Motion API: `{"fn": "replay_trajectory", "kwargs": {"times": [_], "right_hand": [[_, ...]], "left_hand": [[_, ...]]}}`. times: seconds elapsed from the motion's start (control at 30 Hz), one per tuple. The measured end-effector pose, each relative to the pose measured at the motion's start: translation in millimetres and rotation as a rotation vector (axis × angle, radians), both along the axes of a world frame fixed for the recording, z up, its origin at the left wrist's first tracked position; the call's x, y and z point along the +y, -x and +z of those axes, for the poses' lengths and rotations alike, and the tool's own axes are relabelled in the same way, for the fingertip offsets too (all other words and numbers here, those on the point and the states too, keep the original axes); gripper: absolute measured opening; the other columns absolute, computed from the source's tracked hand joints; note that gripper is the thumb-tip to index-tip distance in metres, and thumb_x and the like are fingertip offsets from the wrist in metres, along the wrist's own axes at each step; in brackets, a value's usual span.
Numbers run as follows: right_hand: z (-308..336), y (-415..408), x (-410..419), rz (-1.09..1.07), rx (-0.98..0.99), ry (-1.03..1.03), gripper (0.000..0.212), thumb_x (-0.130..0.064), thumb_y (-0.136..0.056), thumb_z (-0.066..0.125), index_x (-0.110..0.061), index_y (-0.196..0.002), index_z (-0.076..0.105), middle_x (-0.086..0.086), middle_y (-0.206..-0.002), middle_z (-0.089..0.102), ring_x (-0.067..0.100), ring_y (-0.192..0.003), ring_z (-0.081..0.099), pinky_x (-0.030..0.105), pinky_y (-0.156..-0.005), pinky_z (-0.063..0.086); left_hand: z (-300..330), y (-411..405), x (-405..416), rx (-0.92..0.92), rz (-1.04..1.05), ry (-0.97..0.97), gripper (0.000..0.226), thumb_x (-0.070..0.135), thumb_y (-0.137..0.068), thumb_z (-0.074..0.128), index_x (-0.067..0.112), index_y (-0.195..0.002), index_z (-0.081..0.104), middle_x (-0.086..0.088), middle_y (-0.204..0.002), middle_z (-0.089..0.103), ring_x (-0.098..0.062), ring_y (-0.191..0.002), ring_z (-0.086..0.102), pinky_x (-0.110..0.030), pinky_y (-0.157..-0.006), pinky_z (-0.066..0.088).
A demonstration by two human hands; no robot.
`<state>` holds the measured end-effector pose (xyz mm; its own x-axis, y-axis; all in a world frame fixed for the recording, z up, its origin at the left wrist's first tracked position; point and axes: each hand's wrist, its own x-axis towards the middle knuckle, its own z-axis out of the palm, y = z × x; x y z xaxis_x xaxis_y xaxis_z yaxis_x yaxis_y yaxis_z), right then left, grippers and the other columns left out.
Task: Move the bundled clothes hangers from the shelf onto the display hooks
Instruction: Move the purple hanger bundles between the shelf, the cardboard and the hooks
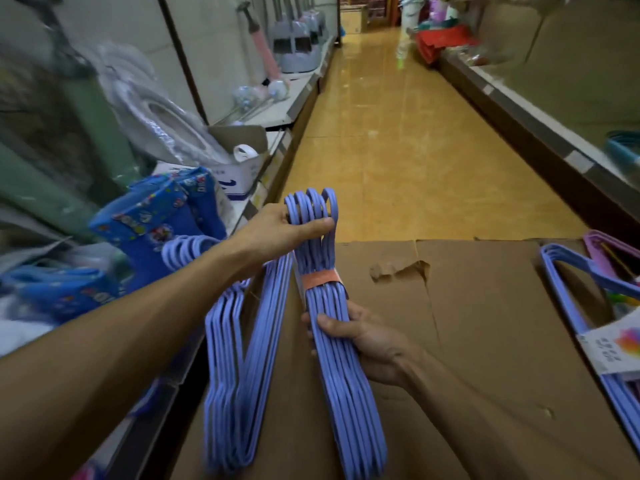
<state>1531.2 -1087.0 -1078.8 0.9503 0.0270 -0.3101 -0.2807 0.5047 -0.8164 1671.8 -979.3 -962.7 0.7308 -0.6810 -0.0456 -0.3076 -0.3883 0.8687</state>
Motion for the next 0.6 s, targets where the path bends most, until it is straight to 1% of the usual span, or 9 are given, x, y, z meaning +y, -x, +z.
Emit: {"fn": "replay_trajectory", "kwargs": {"times": [0.1,0.17,0.2,0.27,0.3,0.37,0.43,0.5,0.6], "right_hand": [[-4.7,-18.0,13.4,-0.012,0.002,0.080,0.024,-0.005,-0.097,0.059,-0.006,-0.120,0.060,0.000,-0.093,0.074,0.017,-0.073,0.067,0.032,-0.065,0.059],[-12.8,-29.8,25.3,-0.053,0.012,0.122,0.024,-0.005,-0.096,0.060,-0.005,-0.120,0.061,0.003,-0.095,0.074,0.017,-0.072,0.067,0.031,-0.063,0.059],[-18.0,-35.3,32.6,-0.080,0.019,0.136,0.025,-0.004,-0.096,0.060,-0.003,-0.121,0.061,0.004,-0.094,0.074,0.017,-0.070,0.068,0.030,-0.061,0.059],[-31.2,-44.0,47.0,-0.141,0.041,0.190,0.025,-0.003,-0.094,0.062,0.001,-0.119,0.063,0.007,-0.092,0.074,0.017,-0.068,0.070,0.031,-0.060,0.059],[-38.9,-48.4,53.5,-0.168,0.057,0.222,0.026,-0.005,-0.094,0.065,0.001,-0.118,0.065,0.009,-0.095,0.075,0.020,-0.073,0.072,0.034,-0.064,0.060],[-52.1,-55.3,66.0,-0.204,0.083,0.283,0.034,-0.016,-0.090,0.073,-0.004,-0.121,0.066,0.014,-0.108,0.074,0.031,-0.091,0.072,0.046,-0.080,0.061],[-61.0,-60.3,78.1,-0.231,0.087,0.316,0.054,-0.035,-0.079,0.079,-0.010,-0.125,0.066,0.014,-0.117,0.071,0.037,-0.105,0.068,0.053,-0.089,0.057],[-68.0,-66.1,87.6,-0.245,0.066,0.369,0.068,-0.048,-0.068,0.079,-0.013,-0.124,0.067,0.011,-0.118,0.070,0.037,-0.109,0.066,0.054,-0.092,0.056],[-72.1,-77.2,97.3,-0.243,0.080,0.397,0.057,-0.043,-0.080,0.078,-0.012,-0.126,0.064,0.010,-0.119,0.069,0.036,-0.112,0.063,0.051,-0.095,0.054]], "left_hand": [[14.6,-8.1,23.9,-0.164,0.033,-0.223,0.022,0.046,-0.087,0.068,0.026,-0.097,0.074,0.005,-0.097,0.073,-0.006,-0.091,0.066,-0.027,-0.077,0.050],[20.5,-14.9,38.7,-0.286,0.076,-0.417,0.021,0.052,-0.086,0.067,0.031,-0.082,0.068,0.000,-0.087,0.070,-0.014,-0.084,0.064,-0.030,-0.073,0.047],[20.6,-19.2,45.3,-0.373,0.108,-0.535,0.025,0.056,-0.085,0.067,0.031,-0.082,0.065,-0.003,-0.089,0.069,-0.019,-0.086,0.064,-0.032,-0.073,0.047],[15.3,-26.4,56.9,-0.551,0.169,-0.703,0.046,0.061,-0.082,0.067,0.026,-0.111,0.059,-0.007,-0.115,0.065,-0.028,-0.106,0.061,-0.039,-0.085,0.048],[12.7,-27.8,62.2,-0.605,0.176,-0.750,0.062,0.061,-0.081,0.067,0.025,-0.129,0.050,-0.008,-0.130,0.057,-0.030,-0.117,0.056,-0.043,-0.092,0.046],[7.6,-30.8,72.0,-0.669,0.124,-0.777,0.076,0.057,-0.085,0.065,0.029,-0.146,0.032,-0.007,-0.144,0.045,-0.032,-0.127,0.049,-0.046,-0.099,0.041],[1.6,-33.0,76.8,-0.689,0.028,-0.798,0.077,0.053,-0.088,0.063,0.031,-0.152,0.024,-0.005,-0.150,0.040,-0.031,-0.131,0.045,-0.047,-0.104,0.038],[-5.7,-35.3,79.0,-0.672,0.002,-0.814,0.075,0.051,-0.091,0.060,0.026,-0.152,0.025,-0.004,-0.150,0.040,-0.030,-0.132,0.044,-0.047,-0.105,0.036],[-11.6,-40.7,80.7,-0.649,0.071,-0.824,0.066,0.058,-0.092,0.053,0.018,-0.142,0.037,-0.008,-0.142,0.046,-0.030,-0.128,0.047,-0.046,-0.103,0.036]]}}
